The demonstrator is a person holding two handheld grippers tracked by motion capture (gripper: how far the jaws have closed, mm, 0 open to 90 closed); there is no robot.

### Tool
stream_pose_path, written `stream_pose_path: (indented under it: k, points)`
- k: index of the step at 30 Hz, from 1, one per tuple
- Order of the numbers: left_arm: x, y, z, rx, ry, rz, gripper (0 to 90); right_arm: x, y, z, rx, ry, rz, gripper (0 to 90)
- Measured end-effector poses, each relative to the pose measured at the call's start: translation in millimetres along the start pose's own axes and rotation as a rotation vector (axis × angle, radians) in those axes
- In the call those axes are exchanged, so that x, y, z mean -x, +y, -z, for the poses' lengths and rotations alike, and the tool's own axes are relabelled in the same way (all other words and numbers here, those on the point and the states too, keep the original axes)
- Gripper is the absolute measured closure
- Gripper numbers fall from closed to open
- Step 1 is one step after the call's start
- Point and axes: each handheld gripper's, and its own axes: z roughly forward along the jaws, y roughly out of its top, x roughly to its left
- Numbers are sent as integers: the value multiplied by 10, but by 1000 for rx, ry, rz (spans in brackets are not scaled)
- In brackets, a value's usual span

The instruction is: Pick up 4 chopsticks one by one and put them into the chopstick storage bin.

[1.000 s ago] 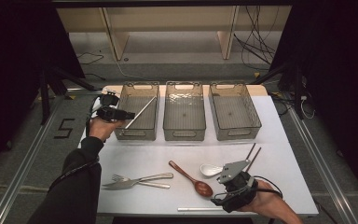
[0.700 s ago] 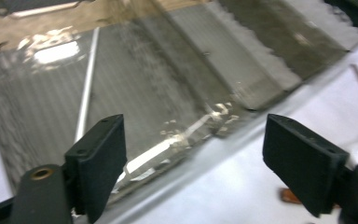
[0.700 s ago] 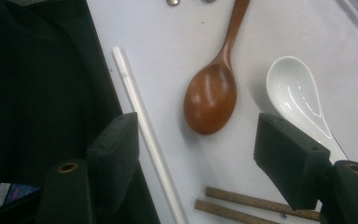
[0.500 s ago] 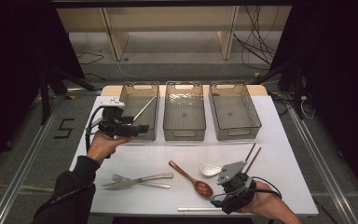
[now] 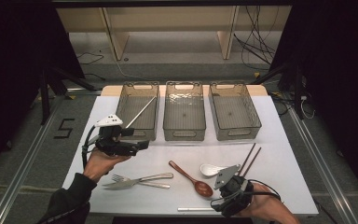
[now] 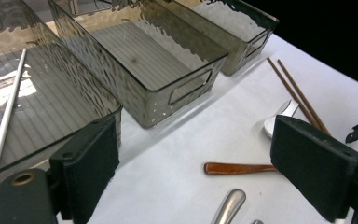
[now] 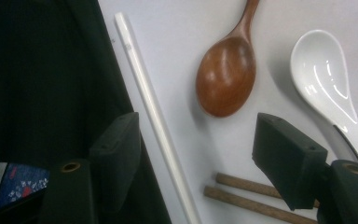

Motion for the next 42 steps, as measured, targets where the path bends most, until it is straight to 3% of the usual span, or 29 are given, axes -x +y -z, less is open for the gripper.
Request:
stream_pose_path:
  k: [5, 8, 15, 20, 24, 28, 36, 42]
  points:
    - [87, -118, -32, -8, -19, 9, 147, -3, -7, -26, -29, 6, -4, 346]
    - [154, -177, -66, -35, -29, -16, 147, 7, -12, -49, -48, 6, -6, 362]
    - [241, -248, -46, -15, -28, -31, 148, -10, -26, -67, -89, 15, 6, 423]
    - [304, -266, -44, -21, -34, -47, 147, -31, -24, -112, -117, 38, 15, 491]
    - [345, -271, -35, -16, -29, -59, 147, -36, -29, -159, -141, 34, 64, 563]
    - [370, -288, -13, -15, -28, -68, 147, -73, -17, -186, -157, 30, 54, 617]
    - [419, -299, 29, -5, -28, -82, 147, -102, 27, -267, -213, 37, 104, 695]
    - [437, -309, 25, -12, -29, -89, 147, -114, 29, -281, -228, 36, 108, 755]
